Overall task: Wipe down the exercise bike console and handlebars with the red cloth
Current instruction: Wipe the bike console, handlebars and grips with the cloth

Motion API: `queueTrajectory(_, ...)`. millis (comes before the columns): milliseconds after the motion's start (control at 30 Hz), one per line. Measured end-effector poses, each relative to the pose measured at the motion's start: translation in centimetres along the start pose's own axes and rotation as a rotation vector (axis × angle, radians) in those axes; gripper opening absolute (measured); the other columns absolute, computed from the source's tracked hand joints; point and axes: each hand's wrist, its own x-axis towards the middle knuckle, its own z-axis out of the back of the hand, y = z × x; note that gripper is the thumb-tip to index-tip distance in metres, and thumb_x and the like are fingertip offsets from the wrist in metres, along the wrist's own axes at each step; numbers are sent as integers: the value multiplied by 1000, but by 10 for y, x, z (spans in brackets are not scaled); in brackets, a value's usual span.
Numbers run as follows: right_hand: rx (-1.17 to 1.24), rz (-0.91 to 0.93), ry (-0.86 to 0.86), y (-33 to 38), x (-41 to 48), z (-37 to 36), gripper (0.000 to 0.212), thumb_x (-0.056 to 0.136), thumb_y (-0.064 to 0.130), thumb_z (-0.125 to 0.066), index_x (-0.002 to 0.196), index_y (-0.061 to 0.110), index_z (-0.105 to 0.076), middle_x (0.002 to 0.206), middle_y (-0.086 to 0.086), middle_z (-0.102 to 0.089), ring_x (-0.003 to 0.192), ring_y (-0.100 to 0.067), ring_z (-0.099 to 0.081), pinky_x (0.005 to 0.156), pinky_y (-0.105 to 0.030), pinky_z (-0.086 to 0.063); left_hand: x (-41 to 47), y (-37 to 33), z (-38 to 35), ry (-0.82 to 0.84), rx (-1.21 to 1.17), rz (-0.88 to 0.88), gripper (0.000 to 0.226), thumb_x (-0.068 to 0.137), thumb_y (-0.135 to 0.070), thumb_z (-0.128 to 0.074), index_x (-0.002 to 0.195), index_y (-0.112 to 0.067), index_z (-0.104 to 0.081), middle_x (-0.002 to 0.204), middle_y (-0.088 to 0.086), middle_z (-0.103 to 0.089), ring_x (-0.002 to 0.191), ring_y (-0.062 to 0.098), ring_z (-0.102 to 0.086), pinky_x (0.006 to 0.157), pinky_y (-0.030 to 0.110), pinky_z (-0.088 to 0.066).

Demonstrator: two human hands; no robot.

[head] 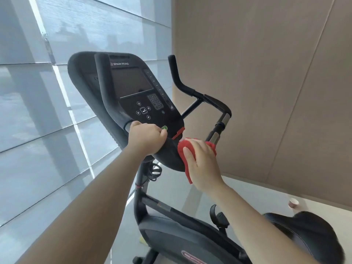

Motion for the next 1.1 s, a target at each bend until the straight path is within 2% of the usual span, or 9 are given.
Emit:
queueTrajectory(67, 11, 32, -3, 2, -7, -1, 36, 99, 33, -33, 130, 20, -46, 133, 6, -48, 118, -2, -33, 106, -25, -26, 0, 1, -1, -3, -2, -5, 50, 97, -27, -23, 52, -12, -38, 58, -2, -46, 67, 21, -44, 74, 31, -19)
queueTrajectory(133, 1, 3, 43, 0, 0, 2, 38, 99, 36, -31, 131, 22, -44, 134, 7, -47, 119, -5, -35, 106, -25, -24, 0, 1, -2, -8, -2, -11, 47, 97, -26, -23, 55, -12, -39, 56, -2, -44, 67, 20, -43, 74, 31, -19)
queueTrajectory(233, -52, -52, 124, -6, 17, 6, 42, 98, 44, -23, 131, 27, -43, 134, 7, -47, 125, -13, -38, 114, -43, -18, 0, 2, -3, -10, 6, -20, 45, 96, -24, -22, 58, -11, -41, 52, -2, -39, 66, 20, -41, 72, 31, -18)
queueTrajectory(300, -90, -64, 156, -7, 22, 6, 43, 97, 47, -22, 131, 30, -42, 135, 8, -46, 128, -14, -36, 114, -48, -11, 1, 3, -4, -10, 9, -12, 48, 97, -24, -22, 61, -5, -48, 52, -2, -39, 65, 20, -41, 71, 31, -18)
queueTrajectory(467, -115, -1, 121, -5, 11, 6, 45, 97, 45, -25, 134, 25, -42, 132, 2, -50, 122, -17, -41, 107, -34, -28, 2, 4, -6, -32, 13, -6, 48, 98, -27, -22, 54, -12, -34, 55, -1, -46, 66, 21, -45, 70, 31, -17)
queueTrajectory(633, 18, 29, 98, -13, 4, 3, 45, 95, 46, -31, 135, 26, -40, 135, 5, -46, 123, -13, -38, 108, -36, -33, 3, 3, -6, -26, 34, 15, 51, 99, -30, -25, 64, -11, -58, 76, 3, -68, 79, 22, -58, 72, 30, -19)
queueTrajectory(833, 20, -46, 277, -17, 42, 17, 43, 96, 48, -32, 125, 22, -49, 117, 0, -60, 107, -18, -53, 99, -38, -42, 3, 2, -5, -7, 31, 25, 50, 99, -30, -27, 65, -11, -57, 75, 4, -66, 81, 24, -59, 71, 30, -20)
queueTrajectory(967, -59, -1, 231, -16, 36, 15, 44, 97, 48, -29, 122, 18, -50, 113, -1, -62, 104, -19, -55, 97, -39, -43, 1, 3, -5, -28, 29, 25, 46, 99, -26, -29, 55, -14, -36, 62, 1, -53, 73, 23, -57, 69, 30, -20)
queueTrajectory(1100, -59, 20, 162, -16, 30, 13, 41, 97, 45, -30, 123, 19, -49, 114, 0, -59, 107, -20, -51, 99, -36, -38, 0, 4, -7, -52, 46, 14, 43, 96, -25, -23, 56, -16, -36, 57, 2, -51, 68, 24, -55, 79, 33, -32)
